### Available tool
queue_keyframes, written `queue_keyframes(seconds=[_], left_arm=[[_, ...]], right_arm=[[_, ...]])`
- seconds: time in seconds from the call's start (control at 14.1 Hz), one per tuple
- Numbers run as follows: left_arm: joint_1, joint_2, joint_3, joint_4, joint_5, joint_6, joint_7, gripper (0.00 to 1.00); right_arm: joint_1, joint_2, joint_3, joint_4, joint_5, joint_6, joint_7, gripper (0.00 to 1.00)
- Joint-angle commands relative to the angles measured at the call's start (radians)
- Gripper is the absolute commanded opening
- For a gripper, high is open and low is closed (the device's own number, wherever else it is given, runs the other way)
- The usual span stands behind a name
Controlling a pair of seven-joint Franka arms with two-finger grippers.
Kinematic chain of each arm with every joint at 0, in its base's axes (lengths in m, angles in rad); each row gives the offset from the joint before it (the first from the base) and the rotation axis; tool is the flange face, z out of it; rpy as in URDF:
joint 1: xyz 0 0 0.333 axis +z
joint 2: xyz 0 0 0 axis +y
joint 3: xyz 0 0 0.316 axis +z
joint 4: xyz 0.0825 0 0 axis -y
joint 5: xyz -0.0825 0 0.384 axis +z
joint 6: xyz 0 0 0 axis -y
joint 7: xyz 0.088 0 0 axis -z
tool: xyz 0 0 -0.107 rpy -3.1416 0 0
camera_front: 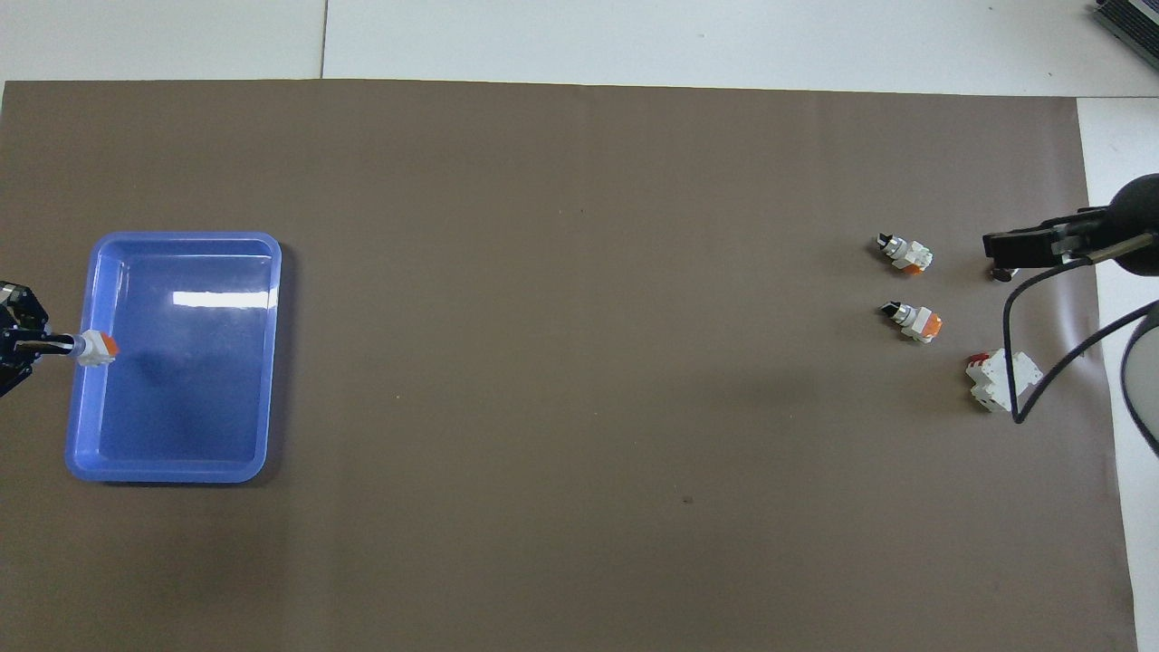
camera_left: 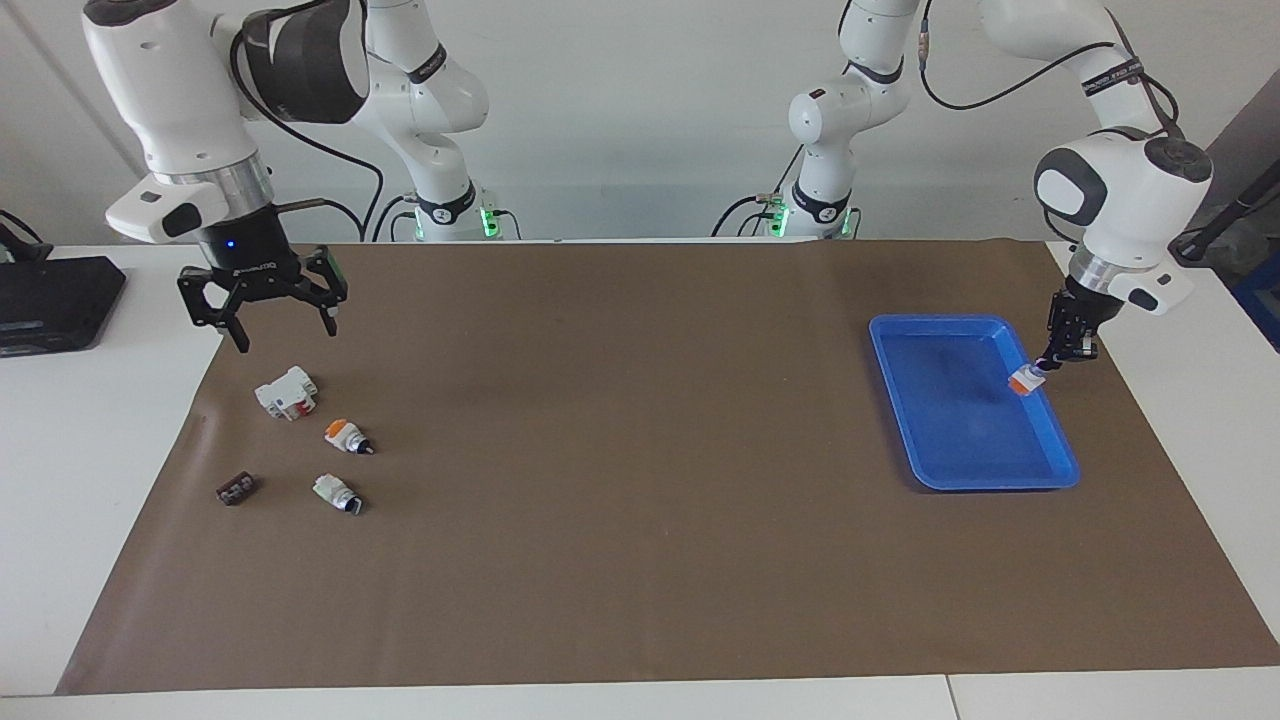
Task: Turn and place switch with both arms
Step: 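Lower the switch into the tray while the right gripper withdraws, then release the switch in the tray and open the left gripper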
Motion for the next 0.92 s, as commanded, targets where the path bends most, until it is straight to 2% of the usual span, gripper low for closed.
queue_keyframes(seconds=[0.0, 0.35, 0.85], left_arm=[[0.007, -0.03, -0.012, -0.064, 0.02, 0.039, 0.051, 0.0], [-0.002, -0.033, -0.01, -0.087, 0.021, 0.042, 0.205, 0.0], [0.012, -0.041, -0.012, -0.107, 0.061, 0.043, 0.4, 0.0]], right_arm=[[0.007, 0.013, -0.058, 0.129, 0.002, -0.177, 0.104, 1.0], [0.01, 0.006, -0.086, 0.165, -0.032, -0.363, 0.272, 1.0], [0.008, -0.014, -0.077, 0.153, -0.015, -0.373, 0.242, 1.0]])
